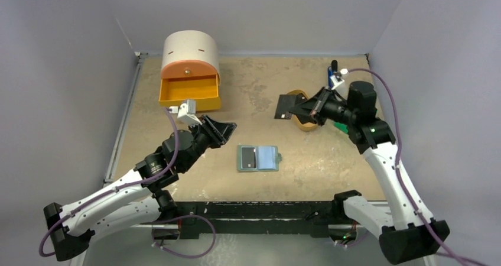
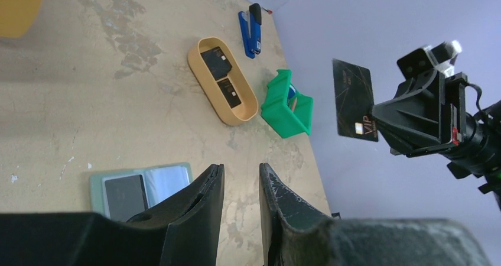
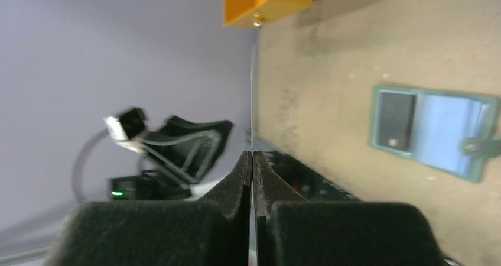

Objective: Put the credit cards into the card holder
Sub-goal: Turn over the card slot in the card holder.

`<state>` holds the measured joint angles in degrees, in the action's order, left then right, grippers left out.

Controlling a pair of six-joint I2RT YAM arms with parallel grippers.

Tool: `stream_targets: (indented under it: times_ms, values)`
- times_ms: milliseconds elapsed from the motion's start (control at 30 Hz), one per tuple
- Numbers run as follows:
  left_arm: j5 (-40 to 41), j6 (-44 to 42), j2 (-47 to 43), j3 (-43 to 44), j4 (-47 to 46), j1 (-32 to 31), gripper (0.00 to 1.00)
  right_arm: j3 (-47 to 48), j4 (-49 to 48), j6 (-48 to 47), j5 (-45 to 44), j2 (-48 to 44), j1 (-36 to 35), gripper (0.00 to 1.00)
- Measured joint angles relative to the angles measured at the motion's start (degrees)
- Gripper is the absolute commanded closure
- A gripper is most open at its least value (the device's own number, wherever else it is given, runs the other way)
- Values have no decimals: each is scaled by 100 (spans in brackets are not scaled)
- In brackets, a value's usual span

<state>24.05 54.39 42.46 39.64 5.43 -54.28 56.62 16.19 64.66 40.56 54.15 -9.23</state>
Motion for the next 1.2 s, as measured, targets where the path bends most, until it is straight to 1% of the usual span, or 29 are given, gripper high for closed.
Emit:
stream_targets:
  times_ms: [33,100,133,200,267,333,400,567,767,967,1200]
  values:
    - [-17,0,0,-2,-2,0,72,214,273,-422,-269,127,-216,100]
    - [-90,-11,7,-17,-15,0,72,468,721,-1287,-977,280,-981,100]
    - [-133,-22,35,-24,2,0,73,474,938,-1644,-1322,286,-1432,100]
    - [-262,-63,151,-24,13,0,74,367,1248,-2138,-1827,319,-2059,100]
    - [-417,-109,354,-46,20,0,75,98,1419,-2472,-2214,367,-2369,100]
    - [-605,-149,595,-166,24,0,75,-404,1436,-2695,-2535,455,-2409,100]
    - [-767,-151,785,-321,35,0,76,-776,1434,-2763,-2671,592,-2400,100]
    - [-1054,-142,1248,-651,-26,0,77,-1370,1145,-2671,-2529,986,-2398,100]
    - [-1113,-111,1720,-883,-273,0,79,-1703,693,-2387,-2380,1309,-2398,100]
    - [-1123,-101,2111,-966,-542,0,80,-1773,662,-2221,-2452,1379,-2398,100]
    - [-1119,-85,2227,-1137,-673,0,80,-1777,649,-2197,-2463,1480,-2398,100]
